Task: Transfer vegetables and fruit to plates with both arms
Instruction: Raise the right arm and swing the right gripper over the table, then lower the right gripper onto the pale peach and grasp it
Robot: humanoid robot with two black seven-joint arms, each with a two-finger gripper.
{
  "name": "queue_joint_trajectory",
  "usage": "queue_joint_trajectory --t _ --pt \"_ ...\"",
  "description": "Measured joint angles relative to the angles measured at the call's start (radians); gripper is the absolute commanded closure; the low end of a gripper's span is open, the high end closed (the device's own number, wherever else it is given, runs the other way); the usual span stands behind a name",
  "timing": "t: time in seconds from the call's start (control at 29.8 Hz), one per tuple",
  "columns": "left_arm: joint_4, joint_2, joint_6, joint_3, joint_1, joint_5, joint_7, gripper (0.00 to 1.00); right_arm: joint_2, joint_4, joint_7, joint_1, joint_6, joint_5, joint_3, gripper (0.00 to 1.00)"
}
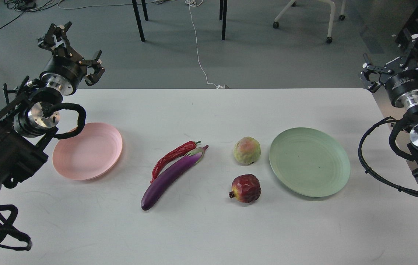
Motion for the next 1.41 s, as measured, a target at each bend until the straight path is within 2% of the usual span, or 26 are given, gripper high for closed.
queue_joint_trajectory --t 0.27,0.4,0.6,0.74,0.9,1.01,1.17,1.41 --pt "-0.004 0.012 -0.011 -0.001 0.001 0.005 -0.042 0.02 0.005 0.007 0.002 0.011 0.008 0.003 -0.018 0.01" --pt "-0.004 0.021 -0.038 -0.008 0.001 -0.001 -0.056 0.02 -0.010 0.009 0.003 0.092 0.011 0.001 -0.114 0.01" --pt "-0.004 0.029 -0.046 -0.013 0.007 -0.007 -0.097 0.02 -0.026 0.015 0.003 0.291 0.013 -0.005 -0.440 0.01" --pt "-0.005 0.036 -0.059 -0.015 0.013 -0.007 -0.126 0.02 -0.015 0.022 0.003 0.445 0.014 -0.012 -0.724 0.01" --pt "-0.007 0.052 -0.084 -0.017 0.015 -0.008 -0.135 0.02 0.039 0.059 0.002 0.627 0.014 -0.057 -1.080 0.02" --pt "-0.007 0.057 -0.087 -0.017 0.015 -0.009 -0.136 0.02 0.061 0.114 0.002 0.698 0.014 -0.148 -1.227 0.02" --pt "-0.006 0.064 -0.088 -0.028 0.015 -0.009 -0.136 0.02 0.115 0.191 0.002 0.788 0.014 -0.429 -1.432 0.02" --pt "-0.005 0.067 -0.100 -0.048 0.017 -0.009 -0.137 0.02 0.253 0.204 0.005 0.842 0.012 -0.663 -1.682 0.04"
